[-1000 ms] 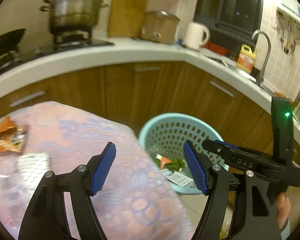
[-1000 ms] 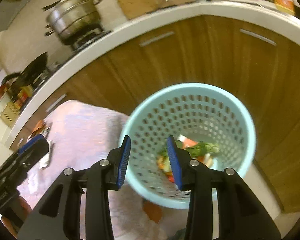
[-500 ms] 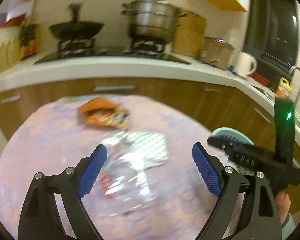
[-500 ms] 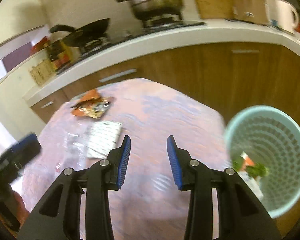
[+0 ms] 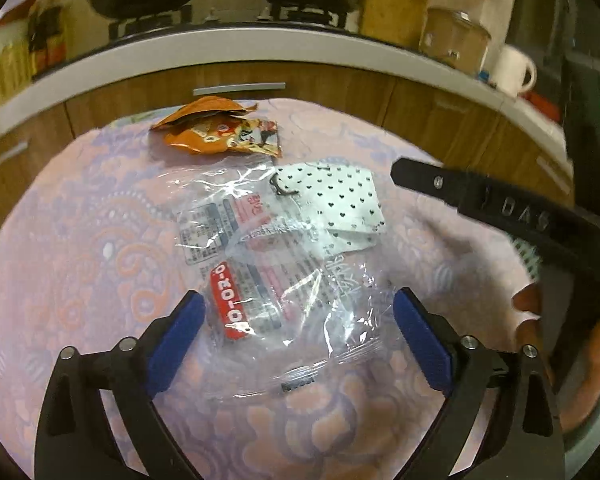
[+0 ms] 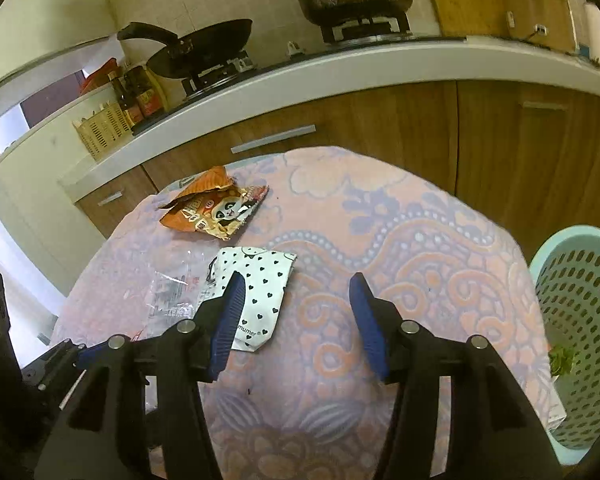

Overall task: Collect trash
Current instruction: 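Move the left gripper to the clear plastic bag and close on it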

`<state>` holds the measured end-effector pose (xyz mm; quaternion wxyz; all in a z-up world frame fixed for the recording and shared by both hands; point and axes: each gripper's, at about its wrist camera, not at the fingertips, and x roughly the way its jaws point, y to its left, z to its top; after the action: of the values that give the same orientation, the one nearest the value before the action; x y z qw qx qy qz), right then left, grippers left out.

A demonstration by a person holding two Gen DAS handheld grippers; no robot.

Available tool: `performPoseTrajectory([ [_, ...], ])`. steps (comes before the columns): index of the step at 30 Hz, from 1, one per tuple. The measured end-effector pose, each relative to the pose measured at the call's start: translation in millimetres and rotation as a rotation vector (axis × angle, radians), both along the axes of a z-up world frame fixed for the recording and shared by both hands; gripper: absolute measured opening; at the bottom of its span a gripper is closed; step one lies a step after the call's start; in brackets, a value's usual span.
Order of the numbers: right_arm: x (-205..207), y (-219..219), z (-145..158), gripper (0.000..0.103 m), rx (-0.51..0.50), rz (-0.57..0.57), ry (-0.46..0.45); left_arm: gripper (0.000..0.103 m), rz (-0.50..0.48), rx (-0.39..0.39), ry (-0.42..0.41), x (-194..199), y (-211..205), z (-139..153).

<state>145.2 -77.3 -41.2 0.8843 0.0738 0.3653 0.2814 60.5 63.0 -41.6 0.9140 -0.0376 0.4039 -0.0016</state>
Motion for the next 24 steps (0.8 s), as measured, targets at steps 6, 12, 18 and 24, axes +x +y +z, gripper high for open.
performPoseTrajectory([
  [6, 1, -4, -2, 0.051, 0.019, 0.005, 0.013, 0.092, 0.043, 0.008, 0.051, 2, 6, -7],
  [12, -2, -2, -1, 0.051, 0.013, 0.012, 0.002, 0.091, 0.057, -0.013, 0.042, -2, 12, -6],
  [18, -1, -5, -1, 0.051, 0.030, 0.008, 0.007, 0.066, 0.115, 0.045, 0.032, -2, 13, -4],
  [24, -4, -2, 0, 0.051, 0.022, 0.022, -0.014, 0.033, 0.148, -0.026, -0.008, -12, 27, 1],
])
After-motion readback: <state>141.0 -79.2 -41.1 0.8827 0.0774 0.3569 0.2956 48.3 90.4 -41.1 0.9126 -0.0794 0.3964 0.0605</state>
